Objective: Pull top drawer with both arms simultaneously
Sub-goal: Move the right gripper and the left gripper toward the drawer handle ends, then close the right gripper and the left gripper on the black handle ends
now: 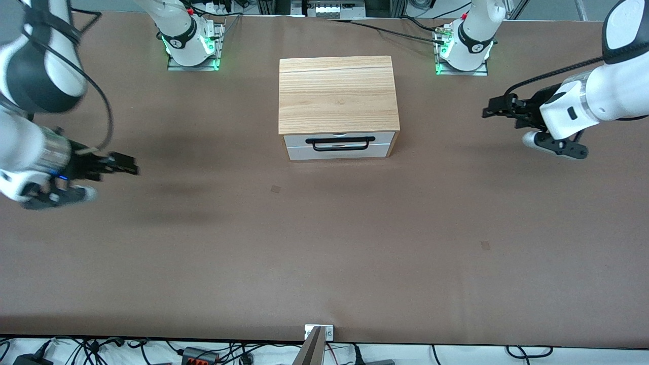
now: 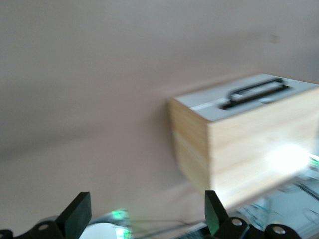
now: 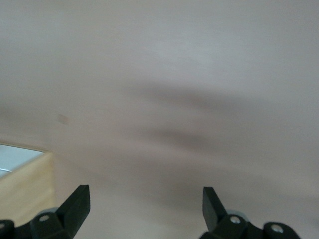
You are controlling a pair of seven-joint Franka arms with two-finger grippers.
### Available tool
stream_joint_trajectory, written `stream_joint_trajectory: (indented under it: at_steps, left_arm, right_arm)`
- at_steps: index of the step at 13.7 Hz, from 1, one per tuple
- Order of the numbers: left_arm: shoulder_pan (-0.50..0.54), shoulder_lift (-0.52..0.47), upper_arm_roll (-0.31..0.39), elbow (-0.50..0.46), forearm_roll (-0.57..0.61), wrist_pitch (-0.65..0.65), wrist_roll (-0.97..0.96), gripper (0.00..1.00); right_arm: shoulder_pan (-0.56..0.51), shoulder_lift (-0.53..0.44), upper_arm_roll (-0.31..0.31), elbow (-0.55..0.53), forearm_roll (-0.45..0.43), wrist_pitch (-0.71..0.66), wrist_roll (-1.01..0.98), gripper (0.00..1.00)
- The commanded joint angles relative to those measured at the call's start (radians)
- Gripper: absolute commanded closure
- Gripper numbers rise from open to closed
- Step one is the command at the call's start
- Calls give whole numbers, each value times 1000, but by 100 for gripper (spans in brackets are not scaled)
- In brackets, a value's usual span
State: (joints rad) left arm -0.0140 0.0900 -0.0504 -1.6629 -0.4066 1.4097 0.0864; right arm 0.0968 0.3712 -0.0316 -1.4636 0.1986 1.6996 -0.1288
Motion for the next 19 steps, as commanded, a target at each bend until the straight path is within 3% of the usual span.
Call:
stream_joint_trajectory:
  at_steps: [1, 4, 6, 9, 13, 15, 19]
  left_arm:
    - [32, 69, 0, 23, -182, -55, 45, 0]
    - [48, 155, 1, 3, -325, -23, 215, 0]
    - [72, 189, 0, -107, -476, 50, 350, 0]
    - [66, 200, -12, -263, -639, 168, 481, 0]
    - [28, 302, -26, -362, -912, 228, 699, 0]
    - [16, 362, -77, -388, -1053, 271, 786, 0]
    - [16, 433, -207, -429, -1254, 420, 889, 0]
  right_arm:
    - [3, 82, 1, 12, 266, 47, -15, 0]
    - [4, 204, 1, 12, 641, 52, -133, 0]
    - [9, 268, 9, 11, 870, 28, -214, 0]
    - [32, 333, 44, -17, 1005, 15, -398, 0]
    - [35, 342, 110, -141, 1171, 9, -713, 0]
    - [37, 397, 154, -144, 1247, -3, -755, 0]
    - [83, 414, 164, -149, 1323, -66, -810, 0]
